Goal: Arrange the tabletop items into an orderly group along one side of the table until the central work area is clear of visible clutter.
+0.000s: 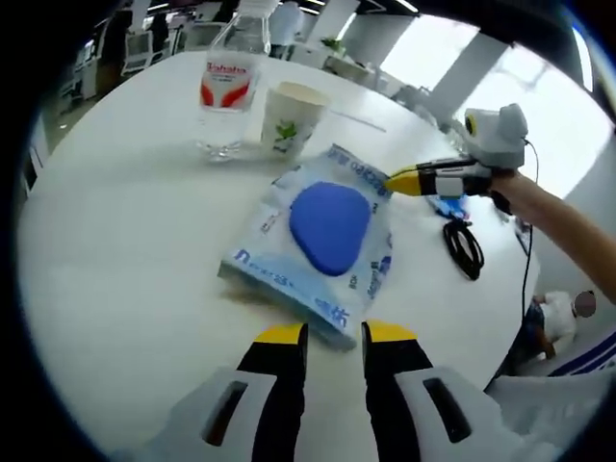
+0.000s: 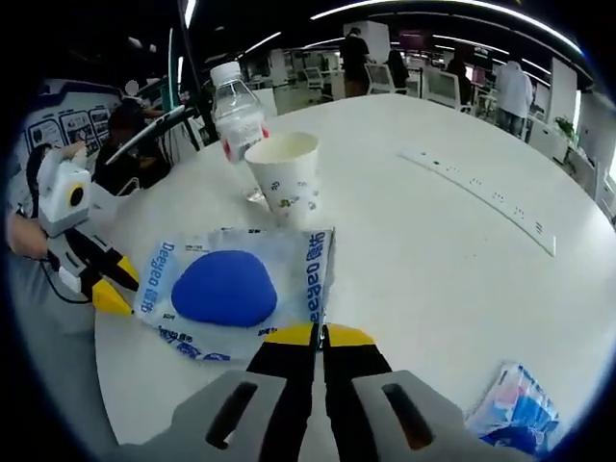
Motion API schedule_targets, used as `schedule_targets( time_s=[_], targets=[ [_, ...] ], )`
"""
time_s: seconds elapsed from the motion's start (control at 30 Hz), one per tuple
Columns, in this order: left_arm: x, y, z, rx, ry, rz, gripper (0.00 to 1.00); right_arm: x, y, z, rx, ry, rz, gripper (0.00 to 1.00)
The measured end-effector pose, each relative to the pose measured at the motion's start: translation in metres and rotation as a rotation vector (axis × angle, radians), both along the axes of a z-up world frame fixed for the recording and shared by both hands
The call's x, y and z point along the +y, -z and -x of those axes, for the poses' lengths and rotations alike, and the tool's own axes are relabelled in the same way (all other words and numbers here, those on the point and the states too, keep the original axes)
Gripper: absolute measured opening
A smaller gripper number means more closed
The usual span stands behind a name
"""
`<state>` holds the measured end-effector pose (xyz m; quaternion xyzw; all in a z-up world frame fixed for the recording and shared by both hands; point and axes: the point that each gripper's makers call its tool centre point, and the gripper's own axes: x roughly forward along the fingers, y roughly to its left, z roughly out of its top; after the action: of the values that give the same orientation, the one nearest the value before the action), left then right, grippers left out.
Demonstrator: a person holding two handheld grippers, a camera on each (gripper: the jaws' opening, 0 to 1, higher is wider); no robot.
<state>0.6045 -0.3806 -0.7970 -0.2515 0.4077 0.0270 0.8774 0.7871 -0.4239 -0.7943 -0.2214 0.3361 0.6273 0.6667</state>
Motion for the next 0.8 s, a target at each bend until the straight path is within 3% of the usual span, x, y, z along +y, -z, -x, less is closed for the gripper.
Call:
schedule_targets(
  time_s=[0.37, 0.8],
  targets=[
    [0.022, 0.003, -0.003, 0.003, -0.059, -0.021, 0.15, -0.006, 0.0, 0.001, 0.008, 0.003, 0.0, 0.0],
    [0.01, 0.003, -0.001, 0.013, -0.055, -0.02, 0.09, -0.012, 0.0, 0.007, -0.024, -0.028, 0.02, 0.0]
  ],
)
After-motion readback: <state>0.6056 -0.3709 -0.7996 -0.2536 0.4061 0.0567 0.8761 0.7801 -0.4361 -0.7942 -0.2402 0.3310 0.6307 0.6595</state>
